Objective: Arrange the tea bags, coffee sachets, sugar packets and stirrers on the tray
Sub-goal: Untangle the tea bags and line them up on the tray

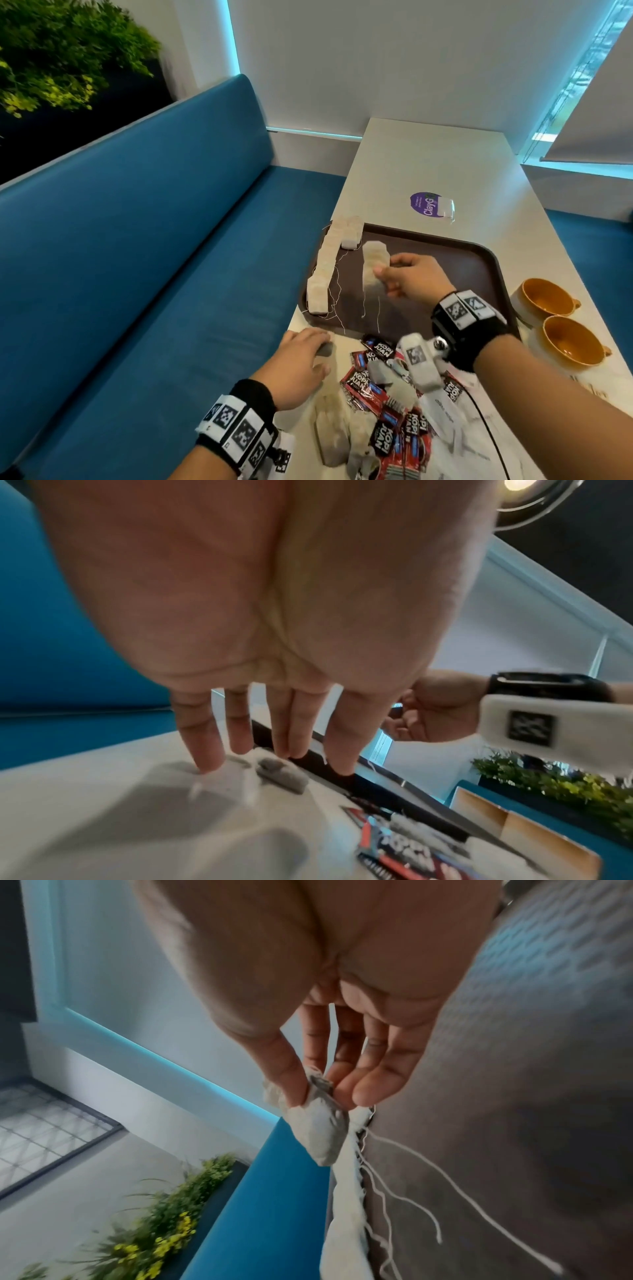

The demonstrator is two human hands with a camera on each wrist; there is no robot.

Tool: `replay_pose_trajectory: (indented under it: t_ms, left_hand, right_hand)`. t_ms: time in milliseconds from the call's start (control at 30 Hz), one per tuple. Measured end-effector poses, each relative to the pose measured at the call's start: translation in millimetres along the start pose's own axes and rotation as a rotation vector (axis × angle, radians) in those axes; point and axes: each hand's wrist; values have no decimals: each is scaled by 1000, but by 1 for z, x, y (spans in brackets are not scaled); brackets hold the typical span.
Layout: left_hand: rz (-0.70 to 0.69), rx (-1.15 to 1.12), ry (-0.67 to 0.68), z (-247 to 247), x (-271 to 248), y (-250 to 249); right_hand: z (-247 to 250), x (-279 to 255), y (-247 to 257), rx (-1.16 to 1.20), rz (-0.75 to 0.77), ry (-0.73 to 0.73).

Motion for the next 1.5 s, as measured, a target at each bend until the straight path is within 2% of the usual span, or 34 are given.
replay_pose_trajectory:
  t_ms: [200,367,500,767,967,1233,1367,1500]
  left_hand:
    - [-49,-27,-68,-10,-14,5]
    - [38,-122,-209,-8,-7,4]
    - [76,-38,-127,-9,0,6]
    - [98,-59,-88,-8,-1,2]
    - [101,-82,-78,-6,-1,-1]
    - [216,-260,-121,-8,-3,1]
    - [220,-413,-227,-10,-6,9]
    - [205,-587,-323,-7,-14,17]
  right_hand:
    - [-6,61,-5,-54,-97,-28]
    - [-24,83,-6,22,-158,23]
    - [-37,107,-4,11,-187,37]
    - [-55,146,-3,-87,-393,6]
    - [-57,157,-4,-134,-374,-36]
    - [-49,149,-2,-176,-311,-104]
    - [-37,133,0,-234,-310,-97]
    - [-25,88,9,-209,-175,-14]
Point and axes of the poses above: each hand's wrist, its own x-axis towards the middle knuckle, its own z-axis out of the back of the hand, y = z × x, and after that the axes turned 3 degrees about z, right-handed
